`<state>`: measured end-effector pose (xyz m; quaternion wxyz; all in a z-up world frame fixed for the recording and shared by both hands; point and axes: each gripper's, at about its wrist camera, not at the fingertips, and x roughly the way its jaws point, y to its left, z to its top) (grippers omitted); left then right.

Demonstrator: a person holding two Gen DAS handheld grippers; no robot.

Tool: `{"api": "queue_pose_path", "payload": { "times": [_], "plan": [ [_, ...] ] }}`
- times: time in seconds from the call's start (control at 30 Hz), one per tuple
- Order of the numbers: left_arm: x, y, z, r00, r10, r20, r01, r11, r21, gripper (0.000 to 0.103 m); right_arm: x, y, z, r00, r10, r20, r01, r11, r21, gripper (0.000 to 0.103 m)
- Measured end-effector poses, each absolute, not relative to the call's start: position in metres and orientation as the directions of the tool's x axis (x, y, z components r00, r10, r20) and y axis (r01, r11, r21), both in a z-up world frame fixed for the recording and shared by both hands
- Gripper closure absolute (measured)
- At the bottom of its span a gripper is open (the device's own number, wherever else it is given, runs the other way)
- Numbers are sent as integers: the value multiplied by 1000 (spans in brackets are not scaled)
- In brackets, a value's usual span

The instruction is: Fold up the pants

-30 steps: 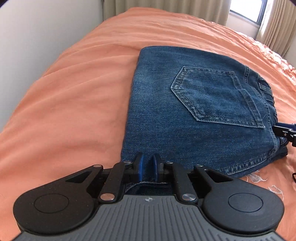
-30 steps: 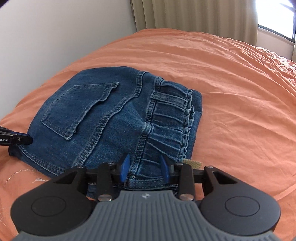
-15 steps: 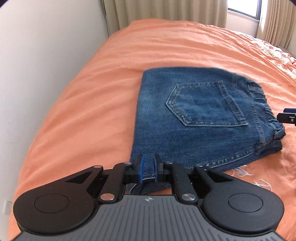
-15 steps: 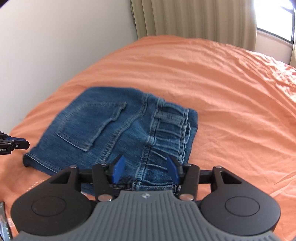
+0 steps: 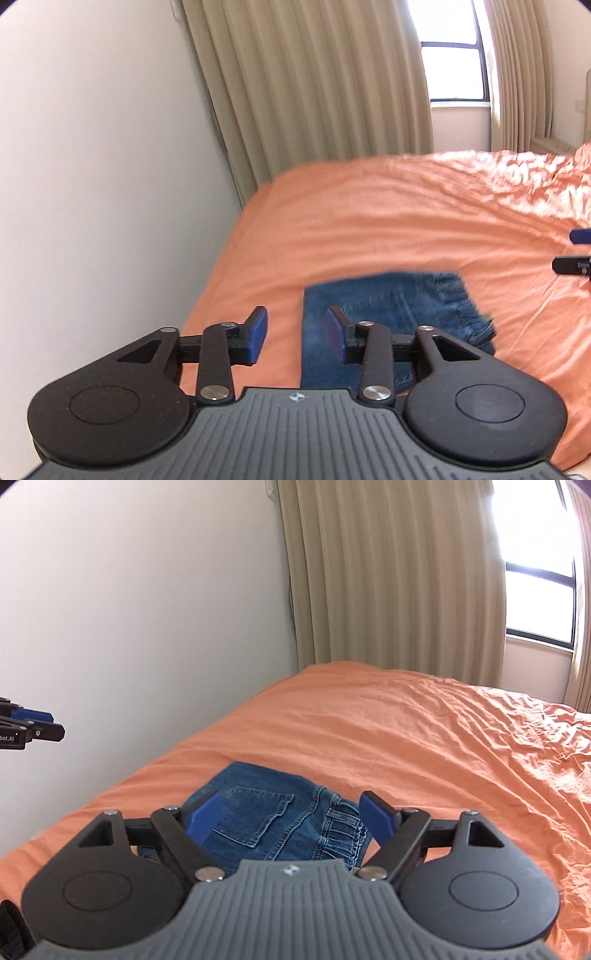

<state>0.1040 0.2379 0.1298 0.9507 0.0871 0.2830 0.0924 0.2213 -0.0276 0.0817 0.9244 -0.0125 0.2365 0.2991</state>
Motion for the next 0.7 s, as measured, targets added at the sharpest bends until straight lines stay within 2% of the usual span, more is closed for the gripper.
{"api": "queue_pose_path", "payload": {
  "times": [0.03, 0.07, 0.1, 0.13, 0.17, 0.2, 0.47, 0.7],
  "plan": [
    [95, 232, 138, 840, 216, -498, -124, 969, 211, 47, 210, -34, 88, 719, 550, -424, -559, 821, 116, 23],
    [85, 224, 143, 857, 209, -470, -123, 970, 208, 40, 199, -41, 93, 728, 553, -406, -560, 821, 114, 23],
    [77, 217, 147, 872, 206, -444, -124, 971, 206, 29, 189, -46, 97, 737, 552, -390, -557, 823, 112, 23],
    [68, 207, 149, 888, 202, -413, -125, 970, 206, 23, 177, -53, 101, 751, 546, -372, -549, 829, 109, 22],
    [60, 198, 150, 900, 204, -386, -130, 969, 210, 10, 164, -59, 103, 763, 540, -355, -541, 835, 107, 22],
    [53, 188, 149, 909, 213, -359, -142, 967, 213, 2, 153, -65, 104, 776, 532, -338, -531, 841, 104, 22],
    [18, 126, 105, 917, 291, -273, -246, 951, 186, 0, 75, -89, 77, 845, 476, -244, -476, 877, 62, 22],
    [13, 108, 52, 882, 301, -363, -286, 954, 93, 0, 48, -88, 28, 859, 428, -280, -418, 903, 98, 22]
  ]
}}
